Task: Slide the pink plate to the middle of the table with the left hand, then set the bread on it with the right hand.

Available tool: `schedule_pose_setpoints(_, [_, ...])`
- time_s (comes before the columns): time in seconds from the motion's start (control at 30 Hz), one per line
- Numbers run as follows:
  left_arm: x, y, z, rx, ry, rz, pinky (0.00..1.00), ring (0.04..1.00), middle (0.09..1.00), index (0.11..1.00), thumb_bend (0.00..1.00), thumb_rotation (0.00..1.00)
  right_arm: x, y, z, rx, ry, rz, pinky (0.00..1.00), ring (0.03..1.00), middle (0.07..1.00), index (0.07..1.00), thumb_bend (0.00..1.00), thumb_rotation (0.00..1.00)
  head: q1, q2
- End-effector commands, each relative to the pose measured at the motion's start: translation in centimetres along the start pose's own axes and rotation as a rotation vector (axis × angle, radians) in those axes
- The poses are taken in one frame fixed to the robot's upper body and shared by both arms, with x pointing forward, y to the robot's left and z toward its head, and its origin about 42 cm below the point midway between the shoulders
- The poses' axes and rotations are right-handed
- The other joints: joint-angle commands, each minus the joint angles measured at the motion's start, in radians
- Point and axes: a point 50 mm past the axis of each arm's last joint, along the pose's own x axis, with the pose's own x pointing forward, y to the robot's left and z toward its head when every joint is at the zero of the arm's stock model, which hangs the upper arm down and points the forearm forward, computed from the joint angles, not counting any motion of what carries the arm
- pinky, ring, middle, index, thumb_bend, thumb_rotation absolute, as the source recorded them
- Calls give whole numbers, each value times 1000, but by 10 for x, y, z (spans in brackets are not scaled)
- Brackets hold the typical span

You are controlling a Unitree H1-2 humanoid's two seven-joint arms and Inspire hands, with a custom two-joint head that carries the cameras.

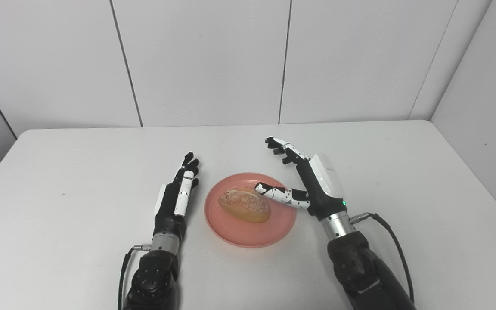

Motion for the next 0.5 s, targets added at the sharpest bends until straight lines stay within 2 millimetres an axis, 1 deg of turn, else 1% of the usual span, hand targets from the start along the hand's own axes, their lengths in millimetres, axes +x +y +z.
schedule_pose_setpoints(0.0, [12,-2,22,5,-87,-6,940,950,943,934,439,1000,12,-10,10,30,-6,-47,742,823,845,880,574,864,0,0])
schedule_pose_setpoints(0.1, [12,-1,21,-8,-91,-4,941,949,940,930,442,1000,11,-10,9,85,44,-51,784,862,887,911,571,917,-1,0])
schedule_pose_setpoints(0.17, [12,-1,21,-16,-95,-5,943,952,943,930,444,1000,9,-9,9,143,80,-38,838,903,931,950,540,974,-2,1])
schedule_pose_setpoints(0.23, [12,0,21,-17,-97,-6,942,954,945,932,440,1000,8,-7,8,213,124,-20,907,950,977,987,530,996,-5,1])
schedule_pose_setpoints(0.27, [12,0,21,-17,-99,-3,942,954,945,932,440,1000,7,-6,7,244,148,-12,913,954,981,990,532,997,-9,2])
schedule_pose_setpoints(0.4, [12,1,21,-10,-119,1,939,952,941,922,426,1000,5,-1,5,370,241,-6,953,987,1000,1000,607,1000,-10,2])
schedule_pose_setpoints(0.47, [12,1,21,-11,-123,7,933,949,937,918,425,1000,5,0,4,460,265,-28,974,997,1000,1000,622,1000,-12,3])
